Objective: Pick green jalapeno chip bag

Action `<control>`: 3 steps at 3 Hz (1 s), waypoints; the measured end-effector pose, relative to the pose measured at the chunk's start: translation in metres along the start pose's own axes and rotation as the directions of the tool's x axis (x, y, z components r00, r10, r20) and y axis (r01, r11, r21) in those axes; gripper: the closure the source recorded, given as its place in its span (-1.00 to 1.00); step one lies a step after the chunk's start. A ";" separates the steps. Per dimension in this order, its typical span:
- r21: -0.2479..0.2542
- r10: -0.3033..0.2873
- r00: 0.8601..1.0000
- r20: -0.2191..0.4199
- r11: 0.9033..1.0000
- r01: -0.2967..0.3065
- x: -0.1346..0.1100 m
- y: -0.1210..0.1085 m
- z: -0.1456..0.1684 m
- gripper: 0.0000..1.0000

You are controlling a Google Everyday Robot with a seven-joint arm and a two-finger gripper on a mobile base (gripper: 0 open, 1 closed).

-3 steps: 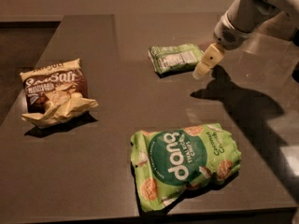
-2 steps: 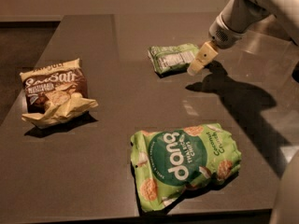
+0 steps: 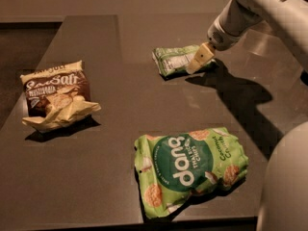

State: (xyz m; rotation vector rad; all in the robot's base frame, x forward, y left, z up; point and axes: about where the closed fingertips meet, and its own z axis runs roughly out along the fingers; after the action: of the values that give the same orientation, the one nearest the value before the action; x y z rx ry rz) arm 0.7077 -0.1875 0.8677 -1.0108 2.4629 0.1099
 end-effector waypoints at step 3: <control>-0.041 -0.035 0.999 0.014 0.999 0.035 -0.013 0.017 0.007 0.62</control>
Offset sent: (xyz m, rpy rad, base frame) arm 0.0037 0.0207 -0.0135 0.0200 0.0434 0.0396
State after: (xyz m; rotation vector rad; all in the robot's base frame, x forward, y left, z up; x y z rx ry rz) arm 0.7073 -0.1652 0.8659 -1.0670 2.4391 0.1563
